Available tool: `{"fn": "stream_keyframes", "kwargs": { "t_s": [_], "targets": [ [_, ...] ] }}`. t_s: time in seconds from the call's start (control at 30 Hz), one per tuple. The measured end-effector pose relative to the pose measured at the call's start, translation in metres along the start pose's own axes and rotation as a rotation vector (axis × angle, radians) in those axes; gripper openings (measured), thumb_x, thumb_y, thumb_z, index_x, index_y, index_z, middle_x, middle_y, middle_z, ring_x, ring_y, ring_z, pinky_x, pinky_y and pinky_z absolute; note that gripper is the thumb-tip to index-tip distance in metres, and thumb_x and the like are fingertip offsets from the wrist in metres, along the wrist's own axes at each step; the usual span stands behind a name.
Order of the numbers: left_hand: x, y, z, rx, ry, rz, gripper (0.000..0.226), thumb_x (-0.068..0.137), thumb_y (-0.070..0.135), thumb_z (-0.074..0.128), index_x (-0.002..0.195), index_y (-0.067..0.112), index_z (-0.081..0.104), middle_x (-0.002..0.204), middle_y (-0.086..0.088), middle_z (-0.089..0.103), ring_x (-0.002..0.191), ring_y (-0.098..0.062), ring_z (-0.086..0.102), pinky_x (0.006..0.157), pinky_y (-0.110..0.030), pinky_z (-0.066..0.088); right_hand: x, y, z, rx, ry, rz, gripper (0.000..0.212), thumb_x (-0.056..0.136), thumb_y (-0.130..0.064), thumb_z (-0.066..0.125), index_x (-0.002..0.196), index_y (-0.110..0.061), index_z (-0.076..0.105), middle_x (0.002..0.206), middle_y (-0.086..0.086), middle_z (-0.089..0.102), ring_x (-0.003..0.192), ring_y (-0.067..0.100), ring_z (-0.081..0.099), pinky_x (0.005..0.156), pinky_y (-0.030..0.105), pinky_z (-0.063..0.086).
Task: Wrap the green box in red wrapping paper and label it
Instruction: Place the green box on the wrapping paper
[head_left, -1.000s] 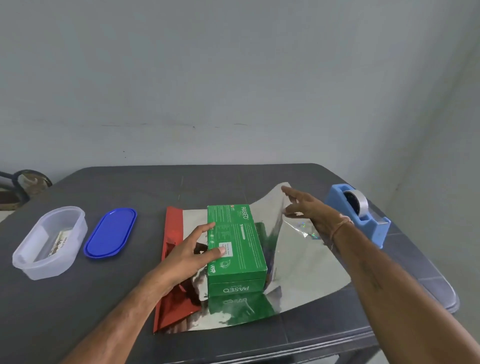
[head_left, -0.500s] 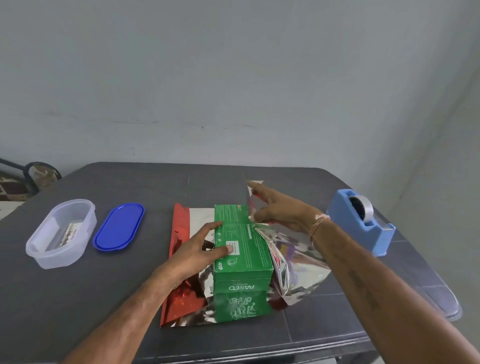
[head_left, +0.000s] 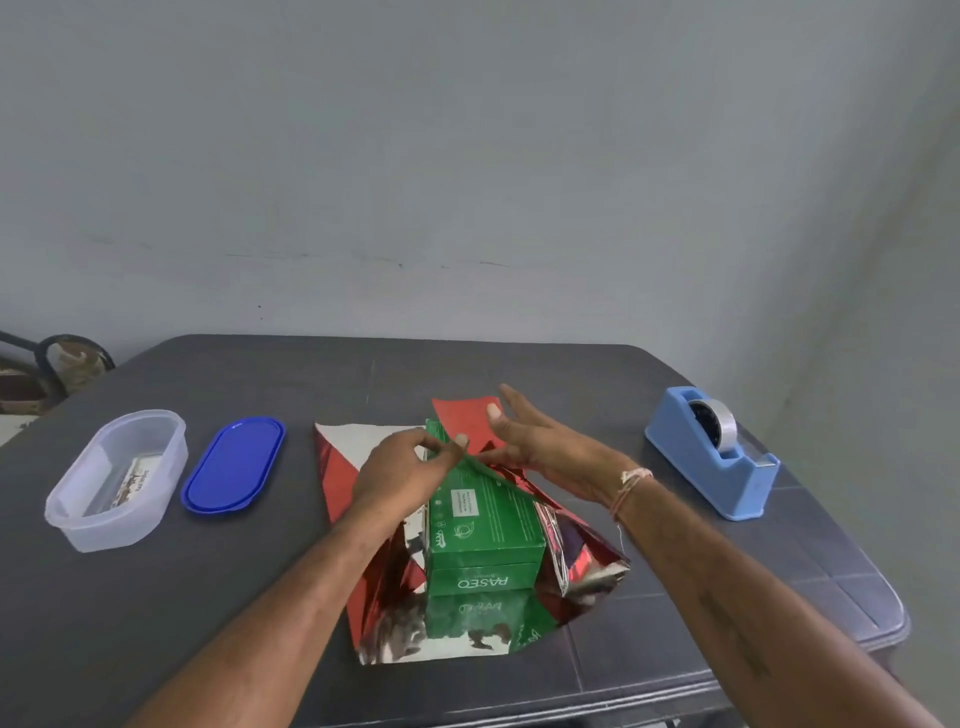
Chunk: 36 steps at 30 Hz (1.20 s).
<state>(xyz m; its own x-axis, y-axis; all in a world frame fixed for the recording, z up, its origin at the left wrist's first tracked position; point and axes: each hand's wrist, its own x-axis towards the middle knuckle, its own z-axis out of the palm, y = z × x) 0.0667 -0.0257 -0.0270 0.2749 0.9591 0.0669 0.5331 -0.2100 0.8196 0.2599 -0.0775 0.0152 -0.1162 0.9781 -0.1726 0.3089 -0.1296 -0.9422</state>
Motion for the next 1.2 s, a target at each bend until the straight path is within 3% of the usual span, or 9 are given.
{"fn": "stream_keyframes", "kwargs": {
  "t_s": [0.13, 0.23, 0.33, 0.5, 0.63, 0.8, 0.9, 1.0, 1.2],
  "targets": [
    [0.016, 0.011, 0.015, 0.109, 0.015, -0.107, 0.045, 0.084, 0.070, 0.065, 0.090, 0.026, 0.061, 0.088, 0.008, 0.069, 0.085, -0.015, 0.066, 0.084, -0.039, 0.055, -0.001, 0.013, 0.002, 0.045, 0.027, -0.005, 0.100, 0.093, -0.070, 0.051, 0.162, -0.035, -0.013, 0.160, 0.016, 0.040, 0.126, 0.015, 0.064, 0.126, 0.041, 0.022],
    [0.022, 0.008, 0.023, 0.089, 0.020, -0.143, 0.039, 0.082, 0.061, 0.073, 0.090, 0.025, 0.059, 0.088, 0.008, 0.070, 0.081, -0.013, 0.066, 0.083, -0.039, 0.055, -0.007, 0.020, 0.004, 0.050, 0.055, -0.054, 0.098, 0.094, -0.068, 0.055, 0.163, -0.033, -0.005, 0.160, 0.015, 0.041, 0.126, 0.013, 0.064, 0.113, 0.031, 0.042],
    [0.026, 0.001, 0.025, 0.046, 0.033, -0.156, 0.034, 0.080, 0.051, 0.080, 0.088, 0.026, 0.058, 0.088, 0.009, 0.068, 0.082, -0.014, 0.065, 0.080, -0.037, 0.053, -0.021, 0.023, 0.002, -0.027, 0.134, -0.115, 0.094, 0.088, -0.068, 0.065, 0.162, -0.034, 0.017, 0.165, 0.005, 0.032, 0.143, 0.020, 0.046, 0.119, 0.046, 0.039],
    [0.032, -0.005, 0.024, -0.066, 0.018, -0.172, 0.033, 0.076, 0.041, 0.086, 0.088, 0.023, 0.061, 0.089, 0.005, 0.068, 0.081, -0.016, 0.063, 0.073, -0.035, 0.049, -0.060, 0.026, -0.002, -0.290, 0.218, -0.193, 0.084, 0.085, -0.060, 0.074, 0.155, -0.035, 0.036, 0.157, -0.011, 0.043, 0.136, 0.006, 0.048, 0.111, 0.042, 0.048],
    [0.033, -0.007, 0.024, -0.115, 0.003, -0.159, 0.031, 0.079, 0.034, 0.086, 0.090, 0.020, 0.061, 0.093, 0.006, 0.066, 0.079, -0.011, 0.058, 0.064, -0.030, 0.042, -0.092, 0.039, 0.005, -0.556, 0.196, -0.213, 0.104, 0.071, -0.068, 0.081, 0.156, -0.040, 0.029, 0.155, -0.016, 0.037, 0.138, 0.003, 0.042, 0.112, 0.042, 0.046],
    [0.034, -0.009, 0.026, -0.151, 0.001, -0.159, 0.029, 0.081, 0.030, 0.086, 0.092, 0.018, 0.061, 0.092, 0.010, 0.061, 0.082, -0.008, 0.056, 0.069, -0.030, 0.044, -0.121, 0.060, 0.016, -0.815, 0.224, -0.182, 0.124, 0.062, -0.068, 0.087, 0.157, -0.042, 0.012, 0.158, -0.021, 0.018, 0.137, 0.002, 0.034, 0.109, 0.028, 0.039],
    [0.035, -0.009, 0.026, -0.158, -0.003, -0.163, 0.029, 0.081, 0.029, 0.086, 0.092, 0.018, 0.061, 0.092, 0.011, 0.059, 0.083, -0.009, 0.055, 0.074, -0.032, 0.045, -0.126, 0.074, 0.024, -0.872, 0.481, -0.184, 0.091, 0.073, -0.047, 0.088, 0.145, -0.031, 0.034, 0.140, -0.013, 0.038, 0.117, 0.008, 0.054, 0.088, 0.031, 0.055],
    [0.037, -0.010, 0.027, -0.160, -0.001, -0.166, 0.030, 0.080, 0.030, 0.086, 0.090, 0.019, 0.061, 0.092, 0.012, 0.058, 0.084, -0.009, 0.055, 0.076, -0.032, 0.044, -0.128, 0.080, 0.036, -0.908, 0.702, -0.322, 0.040, 0.085, -0.027, 0.082, 0.114, -0.029, 0.054, 0.107, -0.015, 0.059, 0.082, 0.010, 0.064, 0.061, 0.034, 0.055],
    [0.037, -0.009, 0.028, -0.162, -0.005, -0.178, 0.027, 0.082, 0.027, 0.084, 0.088, 0.018, 0.060, 0.091, 0.007, 0.060, 0.080, -0.012, 0.055, 0.071, -0.031, 0.044, -0.130, 0.073, 0.061, -0.955, 0.817, -0.477, 0.026, 0.073, -0.018, 0.081, 0.089, -0.031, 0.064, 0.082, -0.016, 0.065, 0.072, 0.004, 0.059, 0.050, 0.024, 0.044]
  ]
}}
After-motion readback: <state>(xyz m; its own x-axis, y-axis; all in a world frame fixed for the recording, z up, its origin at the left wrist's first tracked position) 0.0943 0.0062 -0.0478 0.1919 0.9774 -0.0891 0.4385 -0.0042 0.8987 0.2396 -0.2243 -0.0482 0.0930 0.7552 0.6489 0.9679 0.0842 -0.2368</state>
